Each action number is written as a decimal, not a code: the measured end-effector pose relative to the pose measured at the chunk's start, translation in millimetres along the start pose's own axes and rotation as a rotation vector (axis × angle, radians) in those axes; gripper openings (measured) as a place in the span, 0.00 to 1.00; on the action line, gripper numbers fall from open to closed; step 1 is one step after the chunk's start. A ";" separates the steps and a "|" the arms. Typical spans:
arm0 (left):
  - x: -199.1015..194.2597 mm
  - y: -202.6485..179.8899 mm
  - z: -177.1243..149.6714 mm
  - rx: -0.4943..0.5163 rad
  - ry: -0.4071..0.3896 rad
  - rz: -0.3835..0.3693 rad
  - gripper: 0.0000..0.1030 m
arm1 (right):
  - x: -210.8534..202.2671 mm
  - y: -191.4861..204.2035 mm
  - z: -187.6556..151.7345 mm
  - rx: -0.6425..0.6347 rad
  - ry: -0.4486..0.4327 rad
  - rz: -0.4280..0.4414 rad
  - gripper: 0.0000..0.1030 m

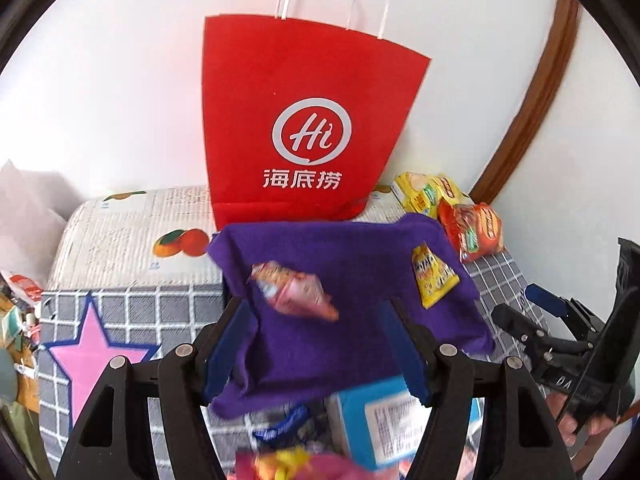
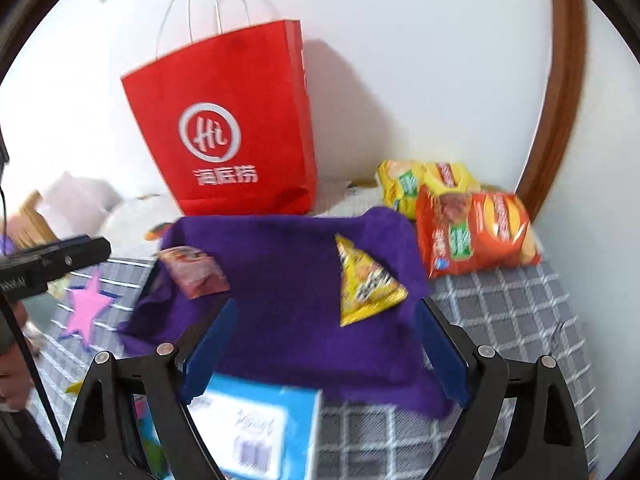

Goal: Organize snacks
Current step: 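Grasp the pink-and-yellow chip bag from the pile with the left tool, then grasp the strawberry-bear candy bar with the right tool while the left tool holds the chip bag, then place the candy bar on the towel with the right tool while the left tool carries the chip bag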

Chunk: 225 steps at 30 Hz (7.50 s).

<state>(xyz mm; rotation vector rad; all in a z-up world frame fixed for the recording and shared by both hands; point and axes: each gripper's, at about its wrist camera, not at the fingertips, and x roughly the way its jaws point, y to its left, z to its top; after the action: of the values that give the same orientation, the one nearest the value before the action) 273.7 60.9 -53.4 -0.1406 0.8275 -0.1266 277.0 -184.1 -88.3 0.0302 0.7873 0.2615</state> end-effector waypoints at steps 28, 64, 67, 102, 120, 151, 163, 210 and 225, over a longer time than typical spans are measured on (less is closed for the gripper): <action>-5.5 -9.3 -117.6 0.128 0.089 -0.010 0.80 | -53.1 -11.3 -148.7 0.090 0.034 0.019 0.87; -4.2 7.3 -123.0 0.079 0.095 -0.053 0.57 | -4.7 -30.0 -162.7 0.205 0.101 0.199 0.34; -10.1 3.5 -124.9 0.078 0.087 -0.055 0.57 | -24.1 -33.1 -167.0 0.212 0.066 0.180 0.29; -37.4 6.2 -139.6 0.030 0.049 -0.059 0.51 | -81.6 40.9 -160.5 -0.211 -0.073 0.063 0.51; -13.6 43.7 -134.2 -0.056 0.080 -0.095 0.50 | -6.1 29.4 -184.2 -0.248 0.185 0.055 0.33; -57.2 16.7 -96.5 -0.005 -0.017 -0.126 0.49 | -77.9 27.4 -95.6 -0.114 -0.038 0.050 0.22; -41.8 1.4 -34.1 0.030 -0.049 -0.071 0.49 | -64.2 34.4 7.9 -0.078 -0.155 0.074 0.22; 102.5 5.4 5.9 -0.072 0.215 -0.105 0.49 | 130.7 6.3 29.1 -0.151 0.288 0.076 0.23; 108.4 2.9 3.5 -0.077 0.234 -0.103 0.49 | 139.3 10.3 25.9 -0.162 0.292 0.072 0.28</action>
<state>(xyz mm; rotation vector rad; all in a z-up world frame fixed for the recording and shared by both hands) 349.0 45.9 -130.0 -0.2443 1.0592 -0.2110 387.1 -138.3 -165.7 -0.1355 1.0540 0.4028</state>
